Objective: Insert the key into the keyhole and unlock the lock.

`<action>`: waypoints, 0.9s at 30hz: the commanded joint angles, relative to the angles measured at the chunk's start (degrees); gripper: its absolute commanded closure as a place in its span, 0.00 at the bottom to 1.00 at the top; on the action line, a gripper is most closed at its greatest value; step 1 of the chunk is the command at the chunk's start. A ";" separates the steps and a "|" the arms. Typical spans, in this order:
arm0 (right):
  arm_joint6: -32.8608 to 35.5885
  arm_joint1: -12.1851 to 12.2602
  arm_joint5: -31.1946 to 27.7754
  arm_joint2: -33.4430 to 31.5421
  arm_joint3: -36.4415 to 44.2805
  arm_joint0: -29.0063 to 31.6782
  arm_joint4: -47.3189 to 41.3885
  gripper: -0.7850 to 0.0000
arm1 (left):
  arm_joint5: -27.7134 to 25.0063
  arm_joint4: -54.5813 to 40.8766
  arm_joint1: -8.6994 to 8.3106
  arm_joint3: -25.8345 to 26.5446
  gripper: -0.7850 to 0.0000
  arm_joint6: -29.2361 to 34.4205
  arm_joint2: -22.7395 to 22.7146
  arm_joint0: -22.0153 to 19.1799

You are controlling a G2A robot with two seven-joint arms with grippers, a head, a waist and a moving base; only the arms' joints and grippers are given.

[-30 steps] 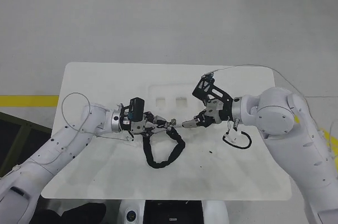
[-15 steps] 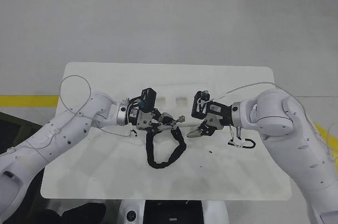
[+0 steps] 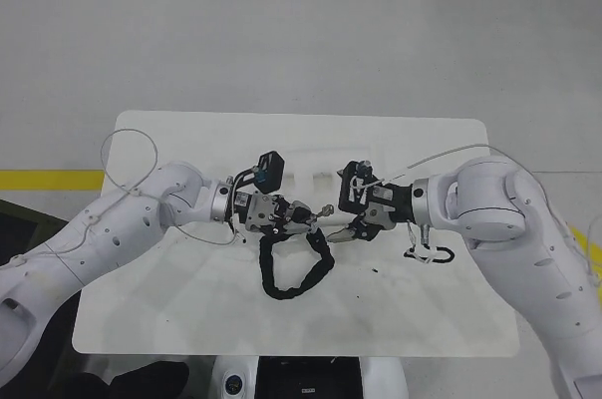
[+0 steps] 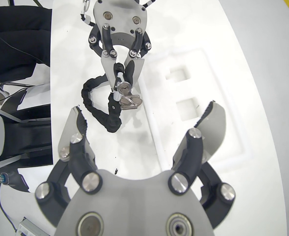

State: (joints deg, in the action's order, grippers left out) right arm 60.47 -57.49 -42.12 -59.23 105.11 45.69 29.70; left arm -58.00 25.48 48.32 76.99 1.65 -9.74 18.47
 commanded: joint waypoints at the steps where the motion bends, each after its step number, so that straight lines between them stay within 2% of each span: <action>1: 0.01 0.08 0.06 0.20 0.22 -0.03 0.24 0.60 | 0.00 -0.81 0.05 0.06 1.00 0.57 0.00 -0.03; 4: -0.27 0.18 0.44 0.43 0.40 -0.14 0.57 0.62 | 0.00 -1.65 0.09 0.14 1.00 1.30 0.00 -0.10; 7: -0.78 0.26 0.60 0.53 0.50 -0.24 0.82 0.69 | 0.00 -2.24 0.10 0.29 1.00 1.80 0.00 -0.01; 12: -1.17 0.48 0.08 0.68 0.95 -0.57 1.11 0.87 | 0.00 -3.06 -0.01 0.54 1.00 2.32 0.00 0.26; 15: -1.08 0.60 -0.29 0.89 1.15 -0.78 0.86 0.92 | 0.00 -3.35 -0.08 0.62 1.00 2.37 0.00 0.32; 17: -0.90 0.67 -0.45 1.12 1.26 -0.96 0.48 0.99 | 0.00 -3.51 -0.13 0.72 1.00 2.39 0.00 0.35; 27: 0.64 0.91 0.28 2.67 0.30 -2.34 -3.78 1.00 | 0.00 -2.70 -0.29 1.24 1.00 1.25 0.00 0.45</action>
State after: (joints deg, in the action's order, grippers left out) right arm 60.93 -56.59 -41.95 -56.76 105.54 43.50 26.49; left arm -58.00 22.63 48.05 78.21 3.03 -9.74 18.89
